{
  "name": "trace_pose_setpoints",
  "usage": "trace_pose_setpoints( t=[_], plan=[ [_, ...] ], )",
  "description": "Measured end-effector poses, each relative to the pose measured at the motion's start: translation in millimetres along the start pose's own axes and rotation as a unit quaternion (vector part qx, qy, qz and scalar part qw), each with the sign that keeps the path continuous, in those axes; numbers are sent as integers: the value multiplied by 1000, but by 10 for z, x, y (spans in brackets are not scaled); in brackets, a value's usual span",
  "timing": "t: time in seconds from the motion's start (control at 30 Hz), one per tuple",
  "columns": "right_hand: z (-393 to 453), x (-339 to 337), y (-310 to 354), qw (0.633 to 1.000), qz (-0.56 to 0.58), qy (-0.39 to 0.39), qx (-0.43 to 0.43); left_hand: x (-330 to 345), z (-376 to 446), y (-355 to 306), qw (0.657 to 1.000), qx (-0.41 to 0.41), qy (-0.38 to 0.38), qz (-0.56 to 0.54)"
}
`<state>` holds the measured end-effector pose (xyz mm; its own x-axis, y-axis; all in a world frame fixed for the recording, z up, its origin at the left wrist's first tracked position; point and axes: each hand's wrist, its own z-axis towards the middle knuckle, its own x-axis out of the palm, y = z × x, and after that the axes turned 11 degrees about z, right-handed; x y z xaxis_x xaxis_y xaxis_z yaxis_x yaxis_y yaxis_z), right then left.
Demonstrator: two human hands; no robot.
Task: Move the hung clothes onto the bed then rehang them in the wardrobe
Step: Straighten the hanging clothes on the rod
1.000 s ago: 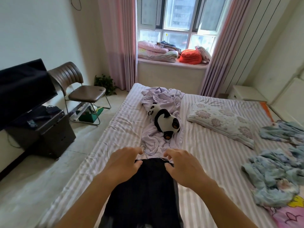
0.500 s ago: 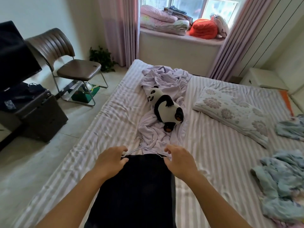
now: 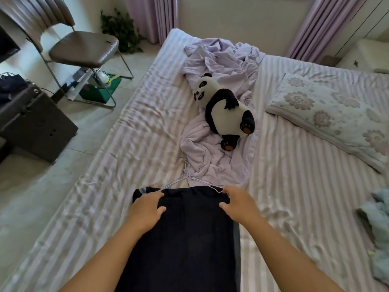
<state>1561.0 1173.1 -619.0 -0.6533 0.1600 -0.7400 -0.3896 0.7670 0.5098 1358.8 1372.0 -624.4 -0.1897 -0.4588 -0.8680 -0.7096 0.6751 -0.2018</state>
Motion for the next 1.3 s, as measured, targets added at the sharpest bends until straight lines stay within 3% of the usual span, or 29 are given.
trace_pose_setpoints(
  t=[0.43, 0.57, 0.77, 0.93, 1.07, 1.3],
  plan=[
    [1074, 1071, -659, 998, -38, 40, 34, 983, 947, 329, 997, -43, 49, 45],
    [1150, 1193, -758, 994, -90, 27, 48, 1150, 1006, 363, 996, -48, 20, 69],
    [1176, 1094, -757, 996, -84, 5, 32, 1118, 1038, 334, 995, -93, -28, 18],
    [1034, 959, -638, 998, 42, 2, 36, 919, 943, 209, 990, -100, -65, -80],
    [849, 865, -529, 995, 101, 10, 24, 773, 813, 151, 989, -94, -54, -97],
    [348, 439, -176, 984, 163, -60, -40, 359, 379, 112, 979, -67, -70, -181]
  ],
)
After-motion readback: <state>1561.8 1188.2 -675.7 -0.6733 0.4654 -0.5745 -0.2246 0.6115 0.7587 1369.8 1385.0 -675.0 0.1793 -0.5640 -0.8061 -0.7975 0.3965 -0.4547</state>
